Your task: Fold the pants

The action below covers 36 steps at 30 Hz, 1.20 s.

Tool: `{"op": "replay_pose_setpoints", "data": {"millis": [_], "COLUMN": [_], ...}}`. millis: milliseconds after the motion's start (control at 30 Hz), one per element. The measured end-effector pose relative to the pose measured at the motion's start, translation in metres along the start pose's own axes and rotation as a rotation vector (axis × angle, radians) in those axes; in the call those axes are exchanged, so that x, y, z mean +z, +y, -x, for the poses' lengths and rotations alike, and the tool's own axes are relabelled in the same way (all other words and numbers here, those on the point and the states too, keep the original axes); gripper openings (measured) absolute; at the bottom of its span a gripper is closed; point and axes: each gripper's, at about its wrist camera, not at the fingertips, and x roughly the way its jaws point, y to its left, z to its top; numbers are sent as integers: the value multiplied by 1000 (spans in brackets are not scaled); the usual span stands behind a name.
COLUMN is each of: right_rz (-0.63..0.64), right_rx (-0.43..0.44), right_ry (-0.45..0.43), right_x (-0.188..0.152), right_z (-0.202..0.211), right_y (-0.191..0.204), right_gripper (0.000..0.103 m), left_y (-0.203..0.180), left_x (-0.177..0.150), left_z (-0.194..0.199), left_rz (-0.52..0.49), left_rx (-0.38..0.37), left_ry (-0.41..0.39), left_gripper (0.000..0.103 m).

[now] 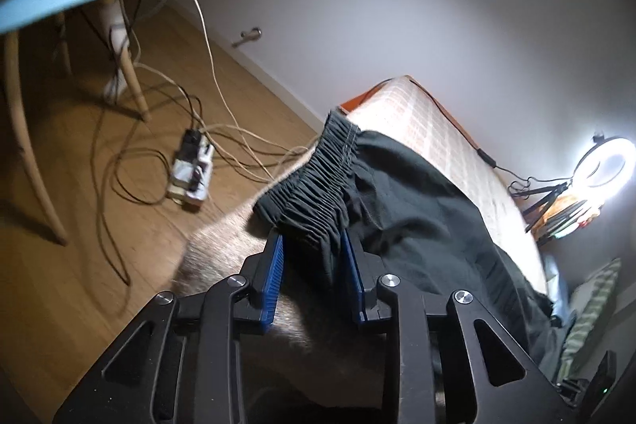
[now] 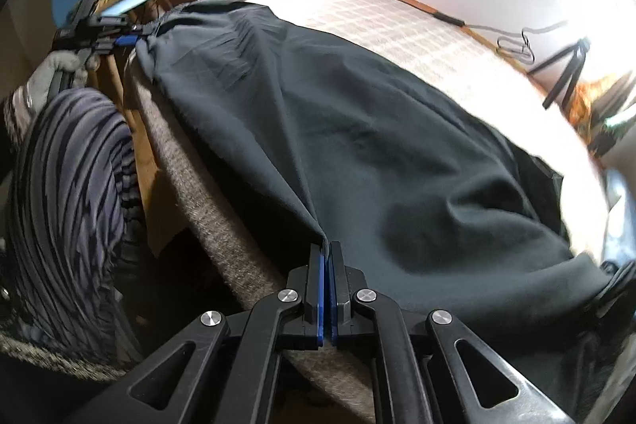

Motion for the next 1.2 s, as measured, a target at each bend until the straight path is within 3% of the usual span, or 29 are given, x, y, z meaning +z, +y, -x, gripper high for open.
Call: {"op": "replay_pose_setpoints", "data": {"millis": [67, 200, 267, 333, 467, 700, 867, 1033, 1200], "right_rz": [-35, -125, -188, -285, -494, -788, -857, -847, -898], "right_rx": [15, 25, 9, -16, -95, -247, -342, -463, -525], "right_ry": [-8, -65, -101, -135, -190, -258, -283, -227, -150], "right_x": [-2, -9, -13, -19, -36, -62, -63, -45, -39], "right_z": [1, 19, 32, 45, 68, 101, 116, 117, 104], "right_y": [-3, -17, -29, -50, -98, -185, -244, -306, -365], "right_gripper": [2, 25, 34, 38, 60, 83, 84, 84, 85], "left_y": [-8, -40, -63, -90, -149, -252, -315, -378, -431], "left_x": [3, 8, 11, 12, 10, -15, -45, -92, -142], "left_z": [10, 28, 31, 30, 18, -3, -23, -41, -58], "left_rz": [-47, -158, -217, -277, -366, -532, -608, -711, -806], "left_rx": [20, 2, -37, -98, -252, -457, -573, -647, -702], "left_ry": [-21, -59, -52, -31, 46, 184, 320, 444, 566], "left_gripper": [28, 33, 44, 46, 55, 57, 59, 59, 59]}}
